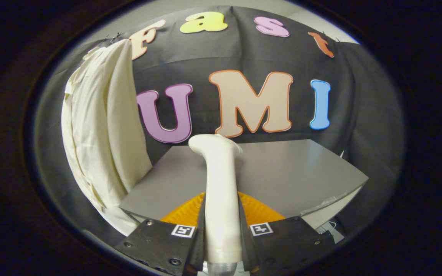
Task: Iron the clothes twice with a garment steamer, once on the left side and once on the right side.
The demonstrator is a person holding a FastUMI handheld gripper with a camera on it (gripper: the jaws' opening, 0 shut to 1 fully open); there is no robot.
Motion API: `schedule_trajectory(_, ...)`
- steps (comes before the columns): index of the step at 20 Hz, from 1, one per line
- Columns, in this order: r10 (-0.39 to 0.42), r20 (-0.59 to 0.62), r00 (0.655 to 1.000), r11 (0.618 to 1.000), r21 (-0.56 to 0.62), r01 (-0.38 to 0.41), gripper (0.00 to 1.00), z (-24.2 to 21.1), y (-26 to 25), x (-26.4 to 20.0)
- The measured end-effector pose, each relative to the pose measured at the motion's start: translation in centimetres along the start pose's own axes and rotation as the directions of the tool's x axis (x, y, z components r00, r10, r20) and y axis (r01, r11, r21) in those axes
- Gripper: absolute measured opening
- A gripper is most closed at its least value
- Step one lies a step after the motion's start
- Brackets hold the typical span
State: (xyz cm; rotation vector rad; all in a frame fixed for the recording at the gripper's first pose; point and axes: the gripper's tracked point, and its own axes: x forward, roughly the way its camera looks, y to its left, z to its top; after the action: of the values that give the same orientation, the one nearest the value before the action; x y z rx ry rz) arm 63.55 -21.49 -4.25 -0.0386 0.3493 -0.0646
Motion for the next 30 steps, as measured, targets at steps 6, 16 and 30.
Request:
schedule_trajectory(6,-0.088,0.058,0.994,0.996,-0.026,0.089,0.38,0.6,7.0,-9.0)
schedule_trajectory(16,-0.076,0.100,0.992,0.996,-0.032,0.080,0.38,0.7,19.8,-18.2)
schedule_trajectory(30,0.251,0.219,0.943,0.963,-0.155,-0.220,0.38,4.1,38.4,-16.2)
